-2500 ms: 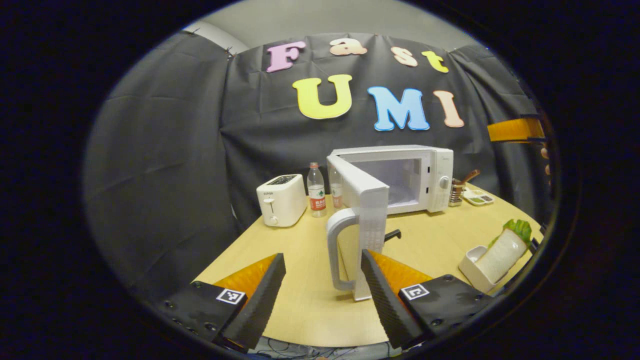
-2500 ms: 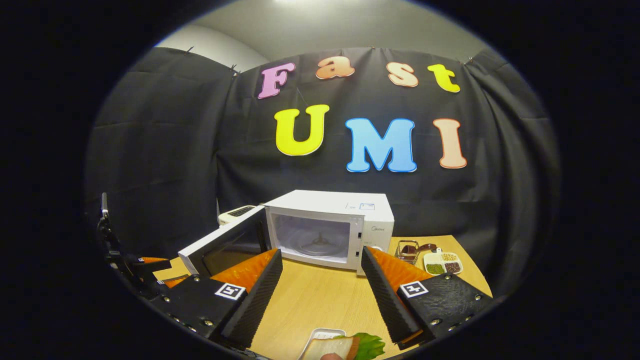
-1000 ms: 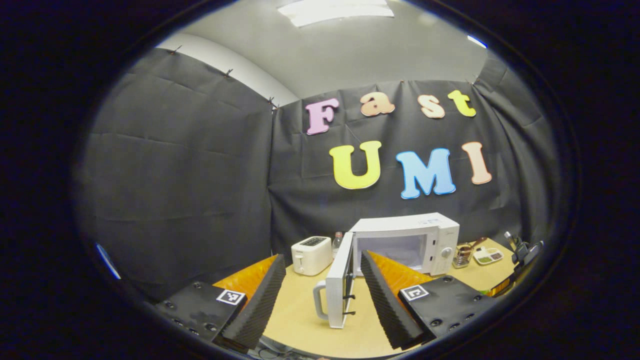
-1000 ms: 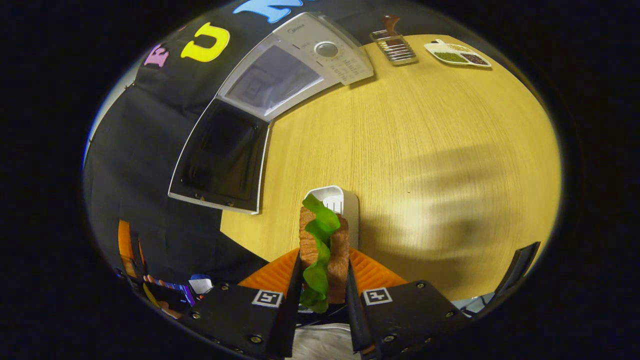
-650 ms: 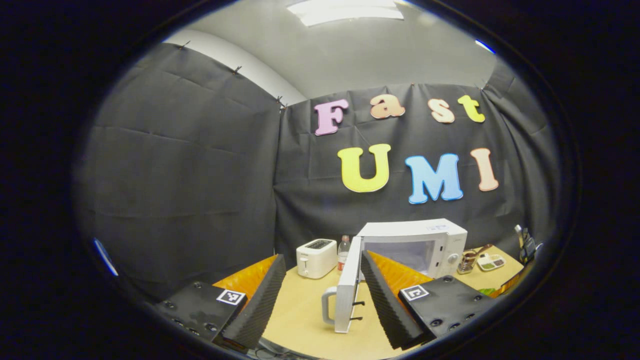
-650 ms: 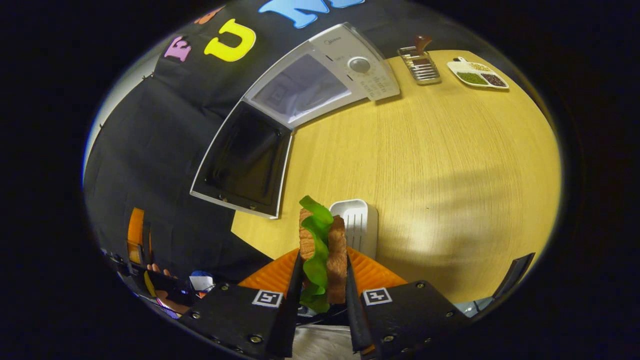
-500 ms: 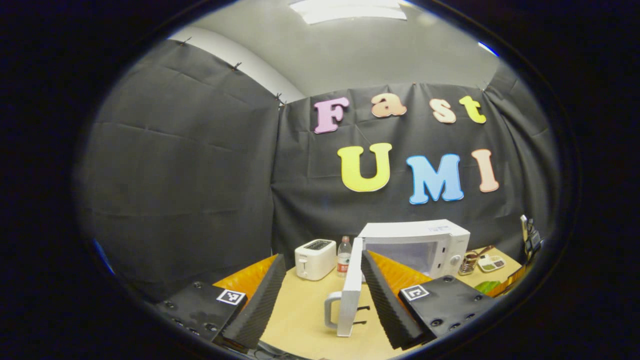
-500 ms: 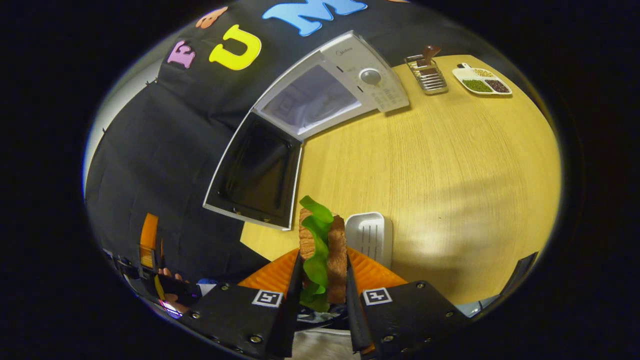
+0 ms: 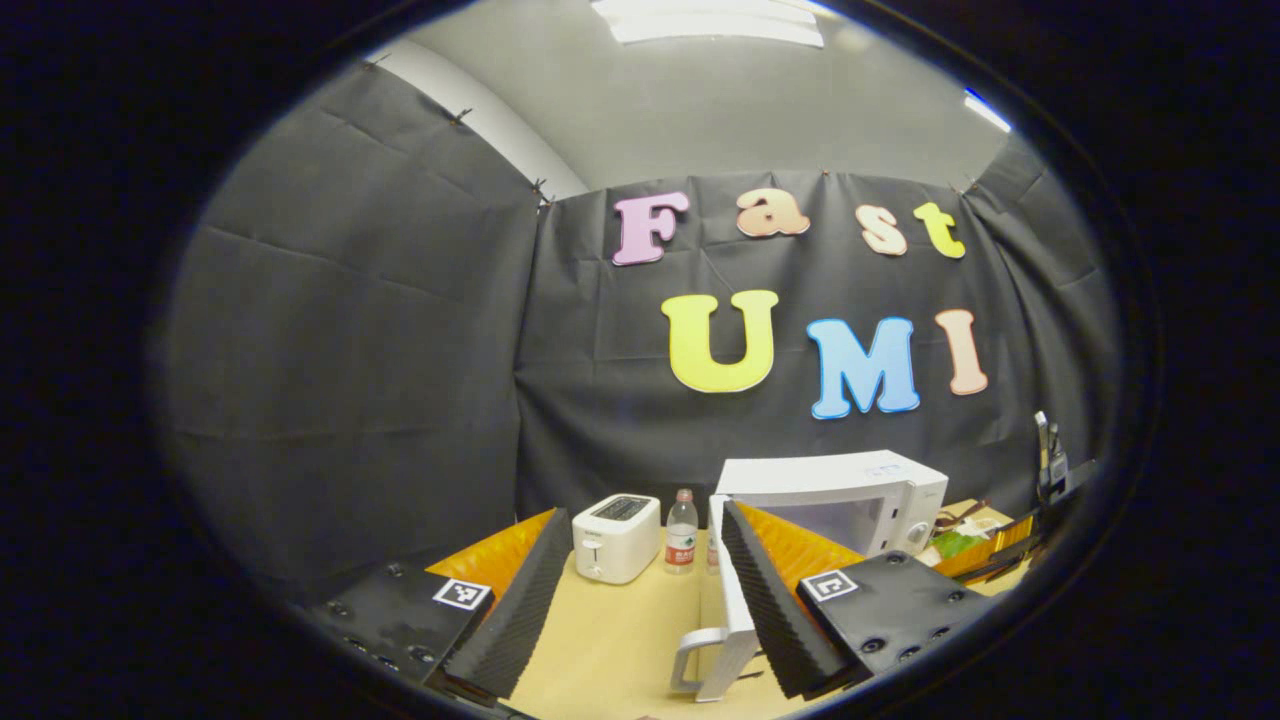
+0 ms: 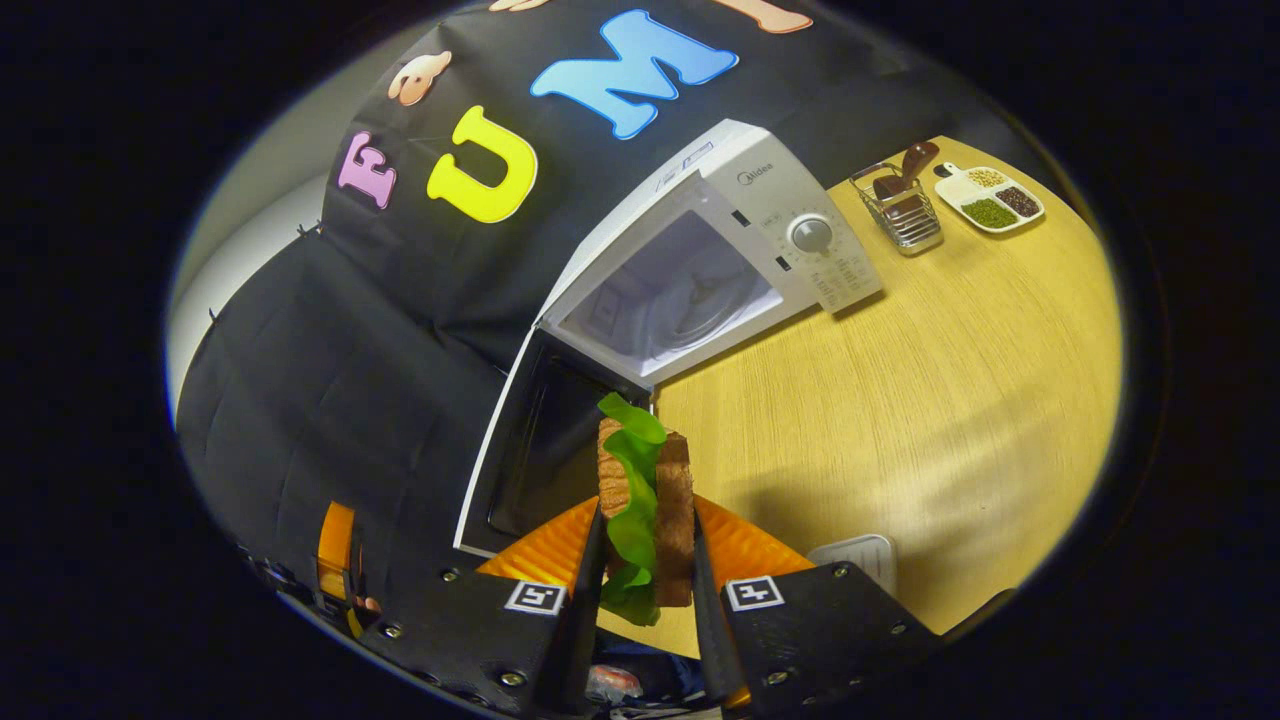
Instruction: Open the microwave oven with the left hand, put the food in, and close the microwave oven.
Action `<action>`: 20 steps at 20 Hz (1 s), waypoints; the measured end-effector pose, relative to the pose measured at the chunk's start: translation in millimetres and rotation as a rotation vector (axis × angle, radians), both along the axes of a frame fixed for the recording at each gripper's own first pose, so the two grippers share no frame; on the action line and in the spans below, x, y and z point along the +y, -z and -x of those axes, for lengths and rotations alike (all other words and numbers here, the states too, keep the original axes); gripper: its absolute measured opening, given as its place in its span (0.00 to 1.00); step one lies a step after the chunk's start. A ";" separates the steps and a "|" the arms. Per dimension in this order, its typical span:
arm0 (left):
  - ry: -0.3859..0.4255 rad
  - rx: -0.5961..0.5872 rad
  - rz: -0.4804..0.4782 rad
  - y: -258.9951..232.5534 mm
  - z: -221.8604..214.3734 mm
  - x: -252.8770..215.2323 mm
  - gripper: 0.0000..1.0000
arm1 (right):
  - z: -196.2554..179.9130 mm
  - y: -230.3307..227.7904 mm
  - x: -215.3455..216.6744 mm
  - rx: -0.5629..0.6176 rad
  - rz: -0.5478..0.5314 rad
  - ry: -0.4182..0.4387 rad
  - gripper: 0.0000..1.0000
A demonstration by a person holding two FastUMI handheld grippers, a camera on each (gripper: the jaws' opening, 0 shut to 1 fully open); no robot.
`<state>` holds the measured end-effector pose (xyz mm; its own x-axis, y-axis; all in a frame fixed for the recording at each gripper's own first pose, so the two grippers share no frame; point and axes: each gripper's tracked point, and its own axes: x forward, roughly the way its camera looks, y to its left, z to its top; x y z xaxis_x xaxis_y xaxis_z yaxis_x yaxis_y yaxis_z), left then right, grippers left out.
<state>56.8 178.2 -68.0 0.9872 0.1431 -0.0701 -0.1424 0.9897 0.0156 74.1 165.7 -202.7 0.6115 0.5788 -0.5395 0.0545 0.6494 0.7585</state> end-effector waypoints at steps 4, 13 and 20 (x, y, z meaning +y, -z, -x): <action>0.028 -0.001 -0.006 4.5 -23.7 26.7 1.00 | -46.3 3.1 25.0 -0.034 -0.006 0.080 0.43; -0.005 0.031 -0.016 21.6 -41.1 107.1 1.00 | -136.1 21.7 59.4 -0.204 0.091 0.263 0.43; -0.075 0.091 -0.051 36.2 -31.2 157.2 1.00 | -209.0 56.3 66.0 -0.260 0.128 0.362 0.43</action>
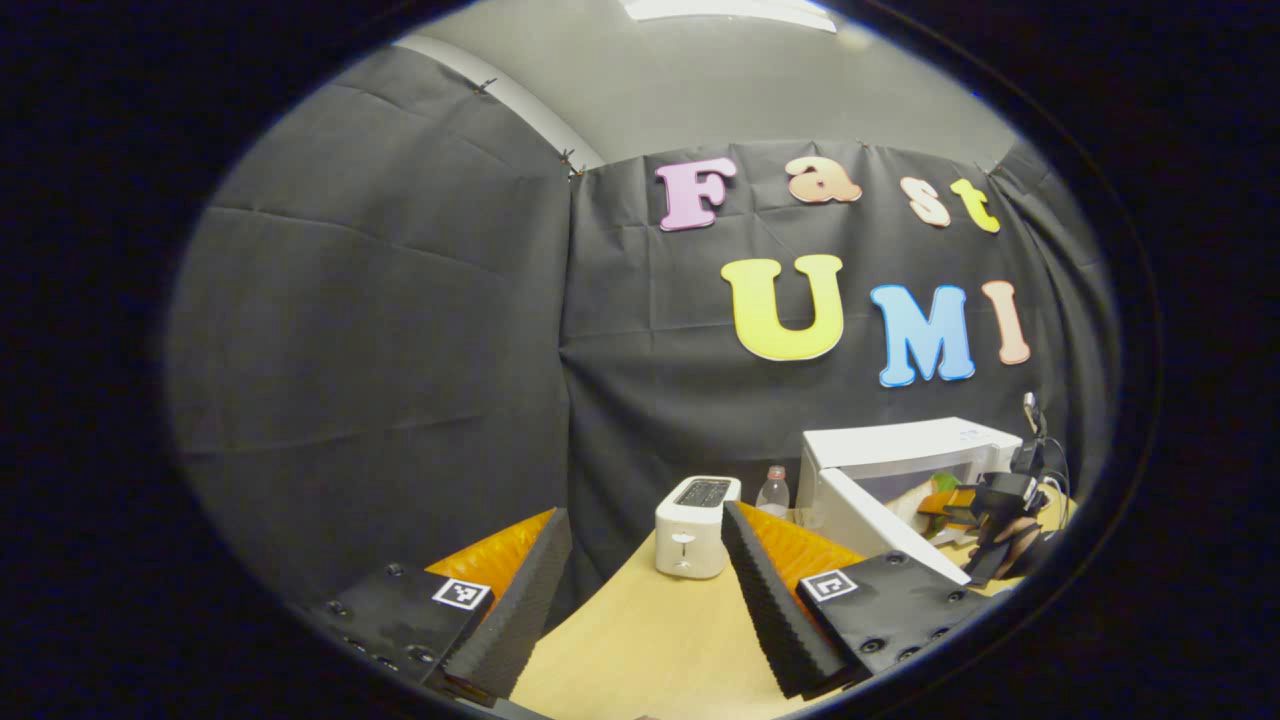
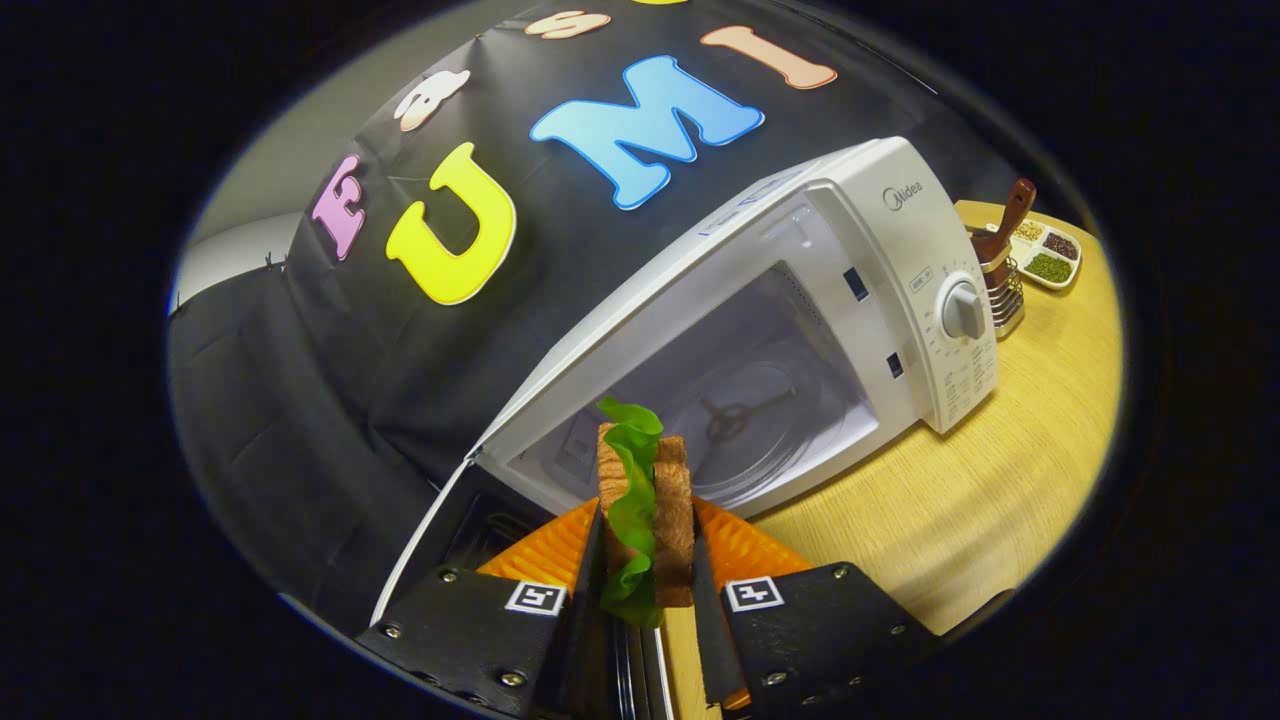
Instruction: Open the microwave oven with the left hand, put the food in, and close the microwave oven.
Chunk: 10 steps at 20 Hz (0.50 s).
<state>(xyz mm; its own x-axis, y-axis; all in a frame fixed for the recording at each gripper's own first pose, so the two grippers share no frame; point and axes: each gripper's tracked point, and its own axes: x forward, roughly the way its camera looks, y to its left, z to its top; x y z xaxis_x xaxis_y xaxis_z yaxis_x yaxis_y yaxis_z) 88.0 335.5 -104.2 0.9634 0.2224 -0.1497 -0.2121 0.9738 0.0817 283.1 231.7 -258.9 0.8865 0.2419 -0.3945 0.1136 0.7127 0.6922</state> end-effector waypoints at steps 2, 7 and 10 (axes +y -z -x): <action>-0.028 0.013 -0.027 -0.7 4.0 8.9 1.00 | -18.4 4.5 -2.9 -0.051 0.033 0.027 0.43; -0.070 0.046 -0.087 -0.9 18.4 23.1 1.00 | -51.6 30.0 -11.5 -0.096 0.082 0.108 0.43; -0.081 0.046 -0.101 -5.3 24.0 24.3 1.00 | -70.3 34.8 -18.7 -0.116 0.088 0.146 0.43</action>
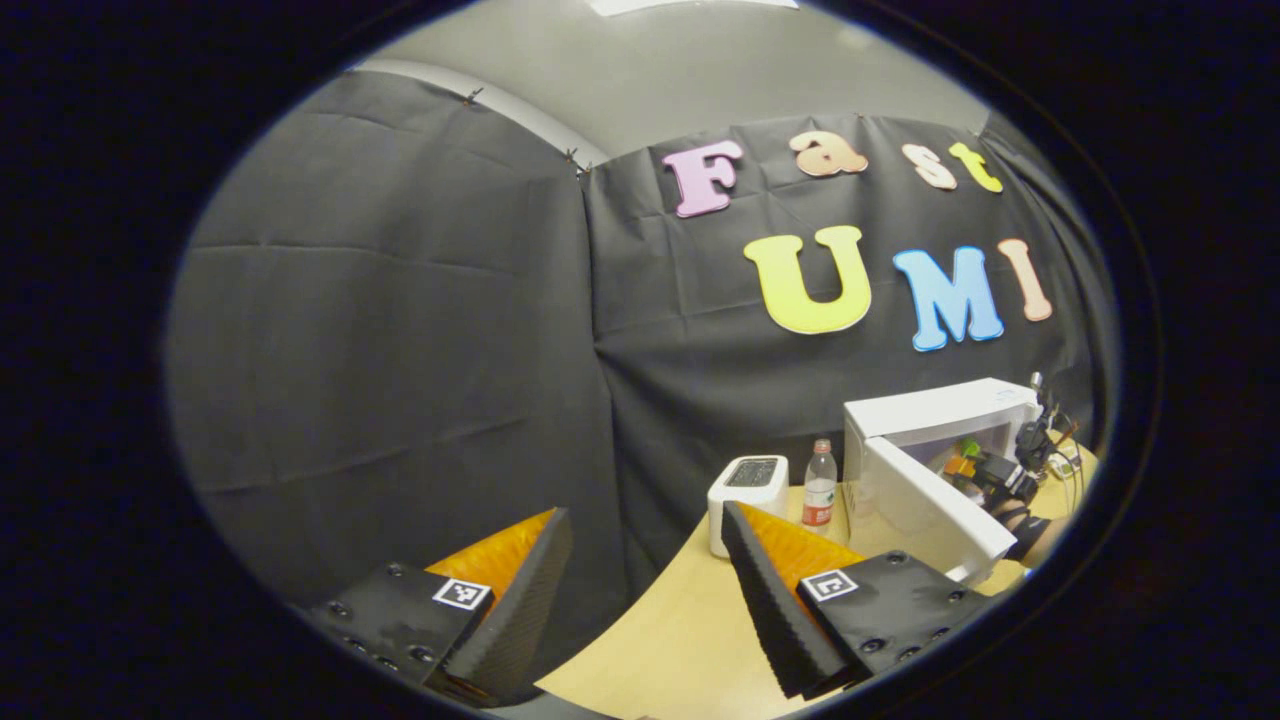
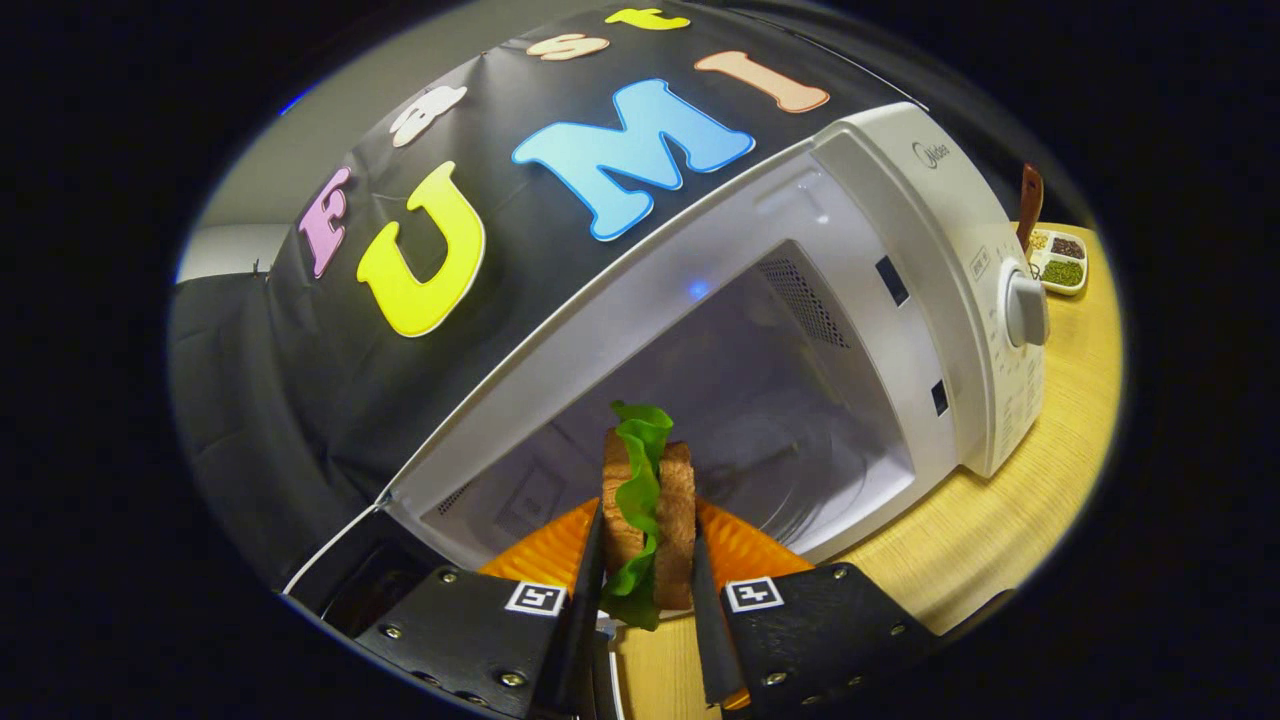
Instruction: Open the microwave oven with the left hand, put the food in, and close the microwave oven.
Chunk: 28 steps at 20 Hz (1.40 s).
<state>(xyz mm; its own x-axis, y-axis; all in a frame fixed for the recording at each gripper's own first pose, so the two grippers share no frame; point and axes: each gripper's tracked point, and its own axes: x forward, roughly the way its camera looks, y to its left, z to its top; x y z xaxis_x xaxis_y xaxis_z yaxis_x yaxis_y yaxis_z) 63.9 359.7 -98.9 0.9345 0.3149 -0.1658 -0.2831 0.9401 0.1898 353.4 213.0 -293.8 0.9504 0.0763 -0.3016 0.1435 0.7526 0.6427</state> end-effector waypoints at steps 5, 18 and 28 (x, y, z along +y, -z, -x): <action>-0.008 0.012 -0.011 4.4 2.1 -1.4 1.00 | -29.0 15.8 -10.6 0.023 0.121 0.018 0.45; 0.071 0.005 0.048 37.1 -15.9 -40.9 1.00 | 8.7 -9.9 -53.0 0.018 0.550 -0.015 0.98; 0.117 0.020 0.125 76.5 -28.2 -94.8 0.97 | 125.2 -117.7 -82.5 -0.149 0.677 -0.105 0.98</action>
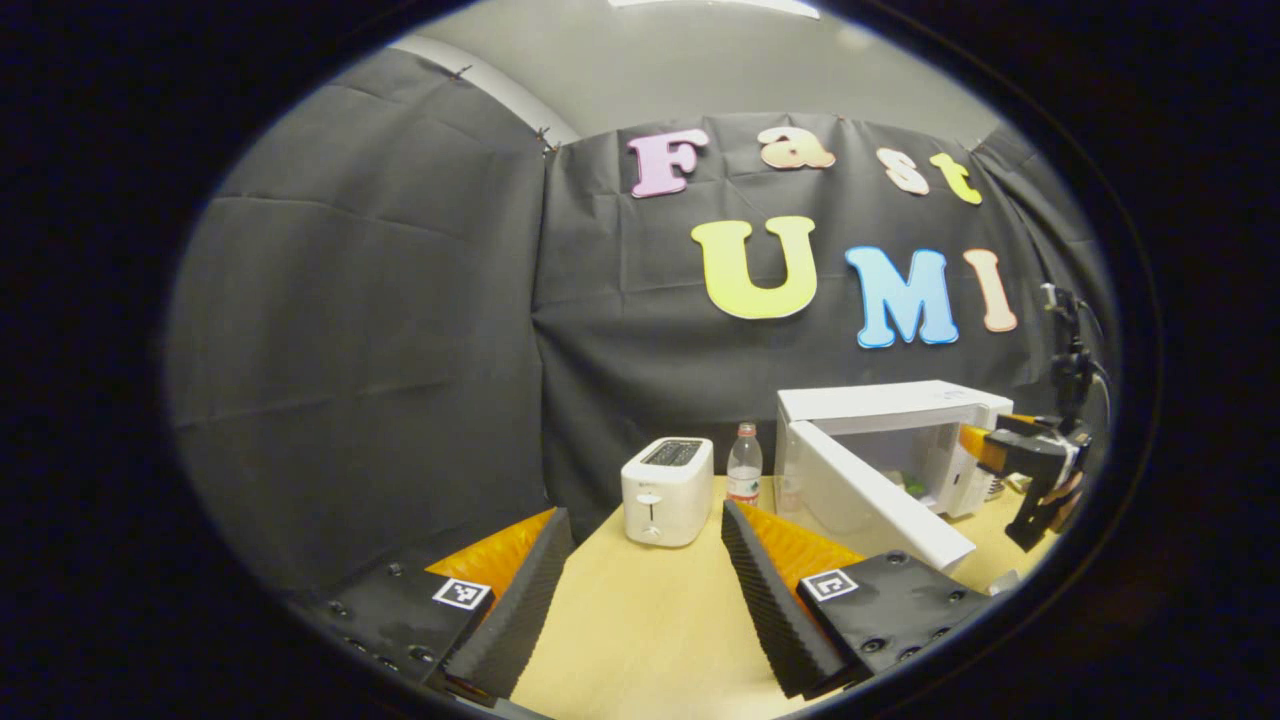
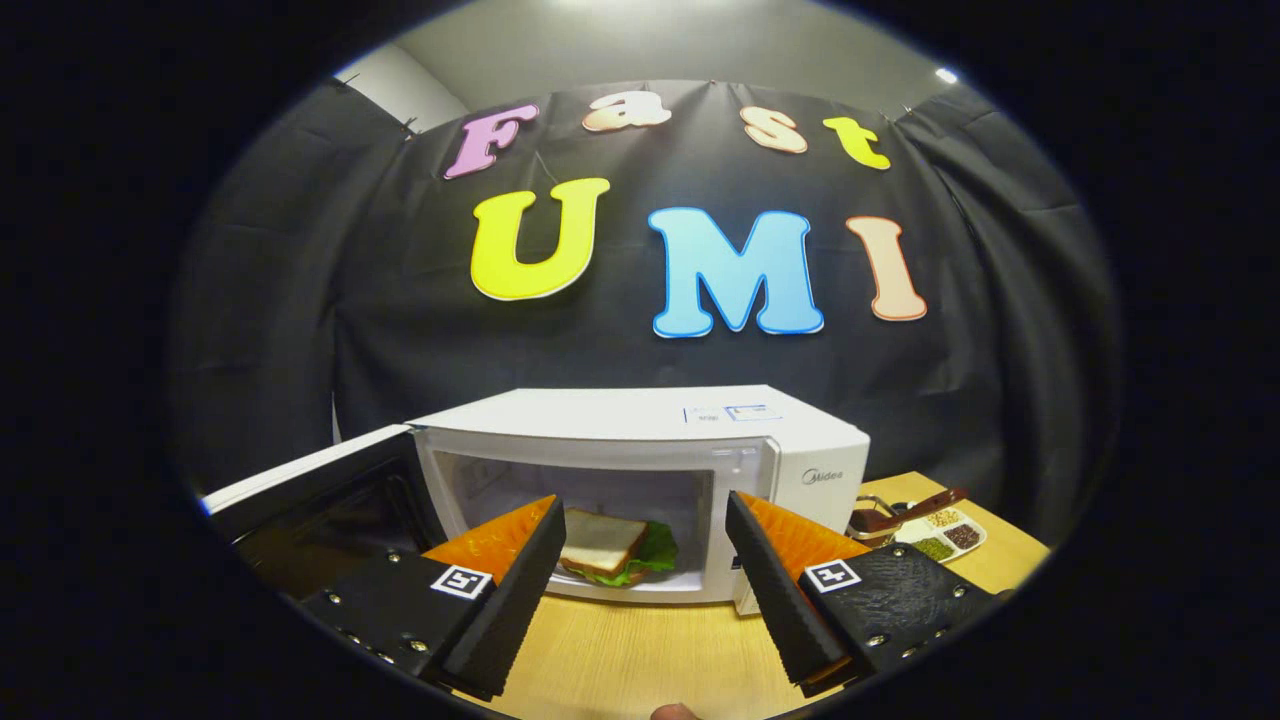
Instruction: Open the microwave oven with the left hand, put the food in, and close the microwave oven.
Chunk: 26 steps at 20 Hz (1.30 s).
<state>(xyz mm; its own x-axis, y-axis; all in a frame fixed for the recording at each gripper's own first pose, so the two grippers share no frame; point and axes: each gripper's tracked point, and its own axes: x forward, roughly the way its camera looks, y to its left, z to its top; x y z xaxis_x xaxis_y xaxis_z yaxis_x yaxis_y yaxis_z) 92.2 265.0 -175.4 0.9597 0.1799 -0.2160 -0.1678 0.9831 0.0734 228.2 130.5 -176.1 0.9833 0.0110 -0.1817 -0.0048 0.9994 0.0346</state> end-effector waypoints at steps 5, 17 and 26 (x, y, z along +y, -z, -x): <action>-0.002 0.030 0.001 21.8 5.3 -11.5 1.00 | 46.3 -47.6 -10.7 -0.057 0.002 -0.048 0.98; 0.031 0.102 0.100 57.3 7.8 -67.0 0.17 | 85.1 -90.5 -63.9 -0.087 -0.008 -0.011 0.98; 0.124 0.169 0.117 78.0 9.6 -109.9 0.07 | 115.7 -90.3 -107.8 -0.057 0.013 0.063 0.98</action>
